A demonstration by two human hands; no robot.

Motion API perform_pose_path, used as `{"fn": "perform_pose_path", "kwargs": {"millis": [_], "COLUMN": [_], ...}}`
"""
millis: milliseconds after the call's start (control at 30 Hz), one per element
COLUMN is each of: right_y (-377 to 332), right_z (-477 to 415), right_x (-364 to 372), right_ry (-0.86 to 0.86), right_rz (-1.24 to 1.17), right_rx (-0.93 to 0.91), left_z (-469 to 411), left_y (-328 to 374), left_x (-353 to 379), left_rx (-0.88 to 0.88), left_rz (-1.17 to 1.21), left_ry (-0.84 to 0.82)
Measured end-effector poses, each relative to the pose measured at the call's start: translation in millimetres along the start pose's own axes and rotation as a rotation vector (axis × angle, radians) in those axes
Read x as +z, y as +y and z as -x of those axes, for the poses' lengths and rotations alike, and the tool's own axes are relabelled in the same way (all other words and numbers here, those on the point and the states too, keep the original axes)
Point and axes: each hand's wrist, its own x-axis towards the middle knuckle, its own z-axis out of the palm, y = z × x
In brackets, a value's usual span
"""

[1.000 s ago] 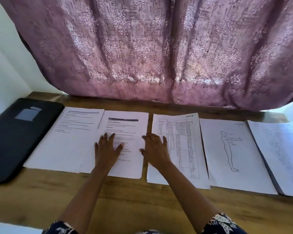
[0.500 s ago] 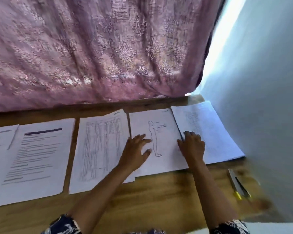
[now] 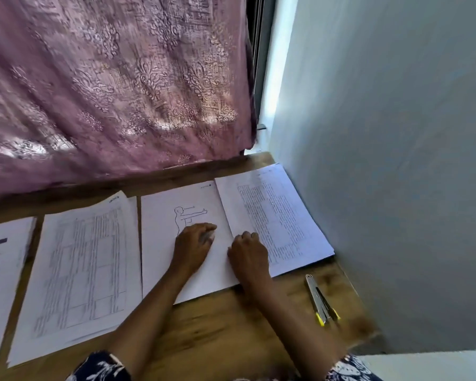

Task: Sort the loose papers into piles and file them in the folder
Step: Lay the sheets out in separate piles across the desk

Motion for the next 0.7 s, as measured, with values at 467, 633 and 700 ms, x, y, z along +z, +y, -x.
{"fn": "perform_pose_path", "kwargs": {"millis": [467, 633, 700], "right_y": [16.3, 26.2, 24.5], "right_z": [-16.9, -11.4, -8.4], "right_x": [-18.2, -27.6, -35.0], "right_ry": [0.012, 0.059, 0.053], "right_rz": [0.091, -0.126, -0.254], "right_rx": [-0.057, 0.036, 0.018], "left_z": [6.9, 1.5, -4.6], "left_y": [-11.2, -7.4, 10.9], "left_x": [15.1, 6.5, -6.4], "left_rx": [0.179, 0.058, -0.169], "left_rz": [-0.479, -0.171, 0.255], "left_ry": [-0.095, -0.11, -0.118]}}
